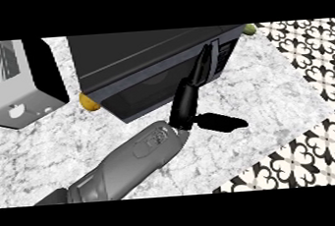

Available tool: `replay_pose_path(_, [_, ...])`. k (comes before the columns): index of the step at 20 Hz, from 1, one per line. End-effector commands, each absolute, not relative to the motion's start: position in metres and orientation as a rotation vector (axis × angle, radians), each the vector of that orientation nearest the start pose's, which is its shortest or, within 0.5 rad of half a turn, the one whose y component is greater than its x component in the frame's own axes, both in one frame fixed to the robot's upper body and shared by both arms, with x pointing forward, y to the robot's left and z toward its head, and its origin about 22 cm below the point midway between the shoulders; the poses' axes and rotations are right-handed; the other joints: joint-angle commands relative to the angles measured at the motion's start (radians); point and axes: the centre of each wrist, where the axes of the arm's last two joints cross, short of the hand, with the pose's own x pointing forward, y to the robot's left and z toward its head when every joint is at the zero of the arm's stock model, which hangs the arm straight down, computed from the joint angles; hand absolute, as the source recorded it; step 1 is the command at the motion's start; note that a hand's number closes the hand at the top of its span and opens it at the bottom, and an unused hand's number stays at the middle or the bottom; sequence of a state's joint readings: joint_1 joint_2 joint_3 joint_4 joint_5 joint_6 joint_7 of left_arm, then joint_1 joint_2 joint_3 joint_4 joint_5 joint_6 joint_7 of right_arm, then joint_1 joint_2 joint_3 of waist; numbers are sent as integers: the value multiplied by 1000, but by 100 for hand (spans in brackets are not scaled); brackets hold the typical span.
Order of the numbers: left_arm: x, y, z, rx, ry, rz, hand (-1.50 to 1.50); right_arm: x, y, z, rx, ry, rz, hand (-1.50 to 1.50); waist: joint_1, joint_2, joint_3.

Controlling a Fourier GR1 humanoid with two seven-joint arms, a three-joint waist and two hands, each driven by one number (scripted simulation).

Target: Pick up the milk, place it into the microwave and close the microwave

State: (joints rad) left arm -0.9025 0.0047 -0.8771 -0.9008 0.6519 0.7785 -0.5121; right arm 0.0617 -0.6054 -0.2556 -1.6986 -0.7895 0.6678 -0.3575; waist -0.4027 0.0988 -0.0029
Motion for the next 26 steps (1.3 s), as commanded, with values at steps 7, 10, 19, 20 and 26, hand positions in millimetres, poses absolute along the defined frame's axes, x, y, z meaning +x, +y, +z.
replay_pose_path(7, [337, -9, 53, -82, -2018, -243, -150, 226, -404, 121, 600, -2116, 292, -150, -12, 10, 3])
replay_pose_path(10, [337, -9, 51, -85, -2016, -235, -150, 226, -404, 123, 617, -2114, 297, -150, -23, 6, 2])
replay_pose_path(19, [337, -8, 47, -89, -2031, -245, -150, 229, -409, 130, 630, -2099, 316, -150, -26, 7, 2])
replay_pose_path(20, [339, -8, 49, -85, -2029, -229, -150, 228, -410, 128, 641, -2099, 305, -150, -24, 4, 4])
replay_pose_path(26, [339, -9, 49, -99, -2030, -221, -150, 232, -408, 134, 669, -2108, 315, -150, -27, 6, 2])
